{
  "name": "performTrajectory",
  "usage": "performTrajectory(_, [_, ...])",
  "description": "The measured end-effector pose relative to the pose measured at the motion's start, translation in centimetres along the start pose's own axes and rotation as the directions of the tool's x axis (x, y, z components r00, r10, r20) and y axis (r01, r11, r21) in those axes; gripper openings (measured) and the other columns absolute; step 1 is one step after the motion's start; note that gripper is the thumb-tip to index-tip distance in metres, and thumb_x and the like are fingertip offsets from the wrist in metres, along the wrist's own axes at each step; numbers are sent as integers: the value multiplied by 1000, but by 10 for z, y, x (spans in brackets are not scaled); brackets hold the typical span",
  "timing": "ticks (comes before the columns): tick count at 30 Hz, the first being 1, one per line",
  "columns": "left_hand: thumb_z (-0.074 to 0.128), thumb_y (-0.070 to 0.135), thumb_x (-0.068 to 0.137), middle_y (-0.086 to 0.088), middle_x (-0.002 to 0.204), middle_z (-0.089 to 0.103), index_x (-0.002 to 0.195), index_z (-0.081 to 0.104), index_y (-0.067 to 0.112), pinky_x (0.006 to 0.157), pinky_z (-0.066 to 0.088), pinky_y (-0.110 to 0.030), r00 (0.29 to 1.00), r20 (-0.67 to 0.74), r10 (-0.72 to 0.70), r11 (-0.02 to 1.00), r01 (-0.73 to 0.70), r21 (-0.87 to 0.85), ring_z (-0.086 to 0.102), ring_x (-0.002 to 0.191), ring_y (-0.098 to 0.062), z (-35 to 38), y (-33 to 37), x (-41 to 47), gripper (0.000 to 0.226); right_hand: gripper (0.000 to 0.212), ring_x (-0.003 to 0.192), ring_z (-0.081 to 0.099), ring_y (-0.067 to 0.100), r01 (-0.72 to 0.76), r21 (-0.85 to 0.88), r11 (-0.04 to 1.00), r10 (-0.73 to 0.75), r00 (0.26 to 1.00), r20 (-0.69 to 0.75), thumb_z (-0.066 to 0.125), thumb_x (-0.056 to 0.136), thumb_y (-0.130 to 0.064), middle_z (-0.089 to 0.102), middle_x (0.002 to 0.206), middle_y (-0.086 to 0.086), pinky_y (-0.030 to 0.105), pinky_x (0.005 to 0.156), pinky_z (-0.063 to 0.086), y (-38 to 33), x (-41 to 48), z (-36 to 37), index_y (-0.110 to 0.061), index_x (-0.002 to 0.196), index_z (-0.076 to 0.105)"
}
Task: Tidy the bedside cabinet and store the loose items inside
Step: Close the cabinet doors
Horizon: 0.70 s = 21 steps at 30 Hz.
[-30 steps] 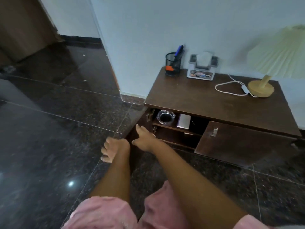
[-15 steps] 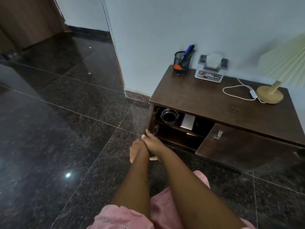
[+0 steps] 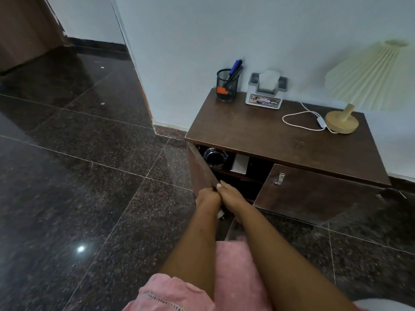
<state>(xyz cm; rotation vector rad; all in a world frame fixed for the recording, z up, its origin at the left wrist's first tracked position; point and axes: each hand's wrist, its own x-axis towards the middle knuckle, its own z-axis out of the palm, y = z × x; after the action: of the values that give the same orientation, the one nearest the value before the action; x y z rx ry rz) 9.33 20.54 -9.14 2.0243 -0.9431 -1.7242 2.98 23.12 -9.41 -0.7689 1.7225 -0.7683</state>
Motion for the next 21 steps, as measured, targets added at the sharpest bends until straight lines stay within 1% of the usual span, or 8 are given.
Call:
performTrajectory(2, [57,23,91,-23,117,62,115,62,1,81,54,-37,1000,-30,4,997,-2,71,63,100,-37,12,7,-4,33,39,124,49,27,51,-124,991,-62,994,-88,36,101,-28,52,138,13,33,100,41,18,-7,-15,-15,135,50])
performTrajectory(4, [60,27,90,-20,117,62,116,60,3,71,50,-34,998,-45,34,994,-29,109,62,100,-35,29,12,-10,35,35,109,58,26,115,-261,959,-168,967,-189,36,101,-25,63,122,13,28,81,42,37,-15,-29,-15,125,59])
performTrajectory(6, [56,25,92,-21,121,59,123,54,2,83,51,-38,999,-36,21,998,-19,57,59,106,-36,47,16,-12,38,34,104,60,26,111,-271,956,-201,922,-332,39,100,-26,67,115,12,26,76,39,52,-21,-42,-14,120,63])
performTrajectory(9, [44,23,98,-22,130,53,139,38,2,100,44,-44,999,18,-26,998,27,-61,53,117,-36,74,21,-24,46,35,104,60,29,52,-151,987,-114,891,-440,40,100,-27,68,113,14,27,77,40,59,-15,-62,-11,117,66])
performTrajectory(13, [33,36,100,-19,141,43,149,19,7,105,38,-45,997,81,-8,997,15,-75,45,127,-35,100,31,-27,58,41,121,52,30,-11,9,1000,14,933,-359,40,99,-29,58,130,15,33,94,43,57,6,-82,-9,133,52])
performTrajectory(15, [28,42,100,-17,141,45,149,19,8,106,37,-43,989,147,6,992,13,-128,45,127,-33,109,34,-22,60,42,124,50,31,13,165,986,38,951,-306,43,98,-26,55,133,14,45,103,43,54,15,-90,-13,138,46])
performTrajectory(18, [23,49,99,-14,140,47,149,22,12,102,37,-40,972,235,27,987,11,-160,47,125,-30,117,39,-14,63,58,126,48,32,38,381,924,49,975,-216,45,97,-15,45,143,15,52,104,41,47,27,-100,-20,150,22])
performTrajectory(21, [23,60,94,-13,143,44,148,26,16,105,39,-44,962,268,42,989,-1,-150,45,126,-32,122,46,-4,69,79,119,55,31,8,421,907,42,993,-110,50,94,-12,41,146,15,52,100,46,37,33,-107,-33,151,-3])
